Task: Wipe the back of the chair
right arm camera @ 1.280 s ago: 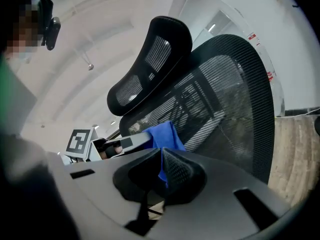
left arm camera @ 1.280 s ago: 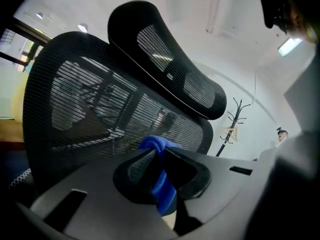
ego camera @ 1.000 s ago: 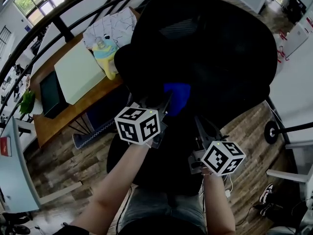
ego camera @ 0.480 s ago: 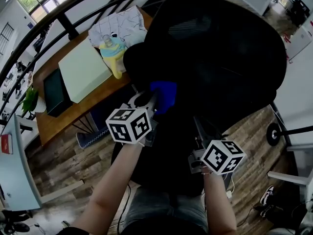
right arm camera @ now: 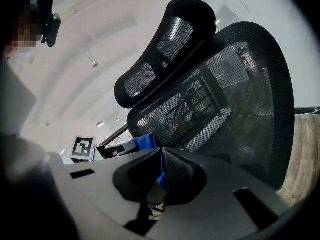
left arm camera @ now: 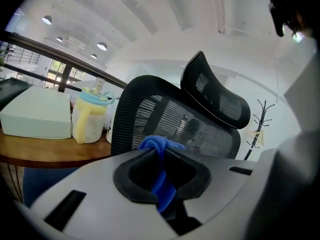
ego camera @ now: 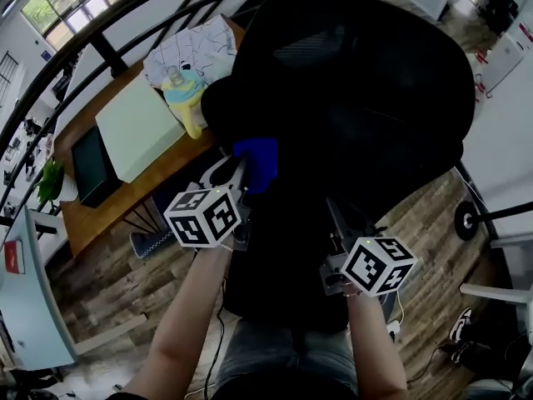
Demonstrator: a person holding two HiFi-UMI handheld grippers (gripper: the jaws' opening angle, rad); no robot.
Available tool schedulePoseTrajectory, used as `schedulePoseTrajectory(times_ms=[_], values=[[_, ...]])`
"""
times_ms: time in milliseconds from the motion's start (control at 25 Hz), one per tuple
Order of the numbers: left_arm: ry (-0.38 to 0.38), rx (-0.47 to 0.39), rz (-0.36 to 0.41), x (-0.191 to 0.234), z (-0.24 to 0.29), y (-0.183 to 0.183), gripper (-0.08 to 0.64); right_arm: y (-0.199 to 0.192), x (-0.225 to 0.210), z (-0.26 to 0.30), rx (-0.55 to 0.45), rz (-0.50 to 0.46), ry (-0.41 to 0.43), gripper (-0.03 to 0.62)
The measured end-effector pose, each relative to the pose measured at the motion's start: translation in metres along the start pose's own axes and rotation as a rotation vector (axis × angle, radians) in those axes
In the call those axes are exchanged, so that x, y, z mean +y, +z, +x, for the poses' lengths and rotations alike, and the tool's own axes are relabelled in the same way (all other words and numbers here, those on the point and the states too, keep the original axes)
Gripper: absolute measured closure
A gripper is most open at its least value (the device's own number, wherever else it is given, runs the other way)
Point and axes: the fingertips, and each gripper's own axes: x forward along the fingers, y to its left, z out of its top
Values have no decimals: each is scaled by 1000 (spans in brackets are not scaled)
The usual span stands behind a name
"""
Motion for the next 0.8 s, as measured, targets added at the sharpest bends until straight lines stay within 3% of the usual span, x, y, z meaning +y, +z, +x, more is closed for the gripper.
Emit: schedulePoseTrajectory(times_ms=[440,800], values=[[-168,-3,61,-70,-7,-17,512,8,-28,-42,-61,17,-64,561],[-302,96,50,-146,12,-71,512,14,-65,-92,-105,38,-133,561]])
